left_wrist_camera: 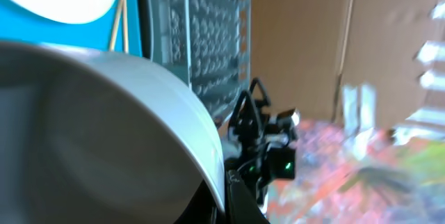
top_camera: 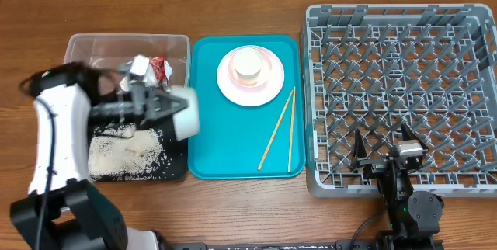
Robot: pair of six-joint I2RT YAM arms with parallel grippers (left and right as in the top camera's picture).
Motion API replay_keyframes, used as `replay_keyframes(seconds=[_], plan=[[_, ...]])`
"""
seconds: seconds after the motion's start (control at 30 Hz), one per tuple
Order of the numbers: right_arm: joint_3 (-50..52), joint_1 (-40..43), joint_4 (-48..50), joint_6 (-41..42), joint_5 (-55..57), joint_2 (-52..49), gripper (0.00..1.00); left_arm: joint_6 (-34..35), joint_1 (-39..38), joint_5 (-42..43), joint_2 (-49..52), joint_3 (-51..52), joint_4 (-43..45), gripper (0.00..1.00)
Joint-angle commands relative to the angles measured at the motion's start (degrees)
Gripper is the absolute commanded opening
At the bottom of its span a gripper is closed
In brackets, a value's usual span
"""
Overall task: Sort waste into correct bins and load items into the dishwasher
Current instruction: 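Carry the empty bowl right and set it on the teal tray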
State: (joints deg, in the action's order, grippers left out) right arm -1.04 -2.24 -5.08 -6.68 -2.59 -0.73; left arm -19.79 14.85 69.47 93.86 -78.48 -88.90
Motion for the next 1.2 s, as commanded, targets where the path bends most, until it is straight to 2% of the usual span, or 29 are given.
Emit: replay_keyframes(seconds=[0.0,0.13,0.27,0.43,0.53,0.7,1.17], plan=[[0.59,0.24,0.44,-0.2,-0.09,0.57,1.0,16.57,-7.1,-9.97,-1.4,-4.31,4.96,0.04],[0.59,0.24,0.44,-0.2,-0.09,0.57,1.0,29.94,-18.01,-23.32,-1.68,-6.27,12.15,0.04],[0.59,0.24,0.44,-0.2,-0.09,0.57,1.0,36.74,-28.52,-37.81,-1.73,-6.38,16.72,0.04],[0.59,0.24,0.44,-0.2,-0.09,0.57,1.0,47.17,-39.54,-66.53,-1.62,-6.27,17.88,0.04],[0.59,0.24,0.44,-0.2,-0.09,0.57,1.0,53.4,-44.06,-78.07,-1.31,-5.18,18.99,0.04],[0.59,0.24,0.44,-0.2,-0.09,0.57,1.0,53.7,-47.25,-80.32,-0.04,-1.77,23.96,0.04],[0.59,0.24,0.44,-0.2,-0.09,0.57,1.0,53.68,-47.6,-75.73,5.64,3.87,32.15,0.04]])
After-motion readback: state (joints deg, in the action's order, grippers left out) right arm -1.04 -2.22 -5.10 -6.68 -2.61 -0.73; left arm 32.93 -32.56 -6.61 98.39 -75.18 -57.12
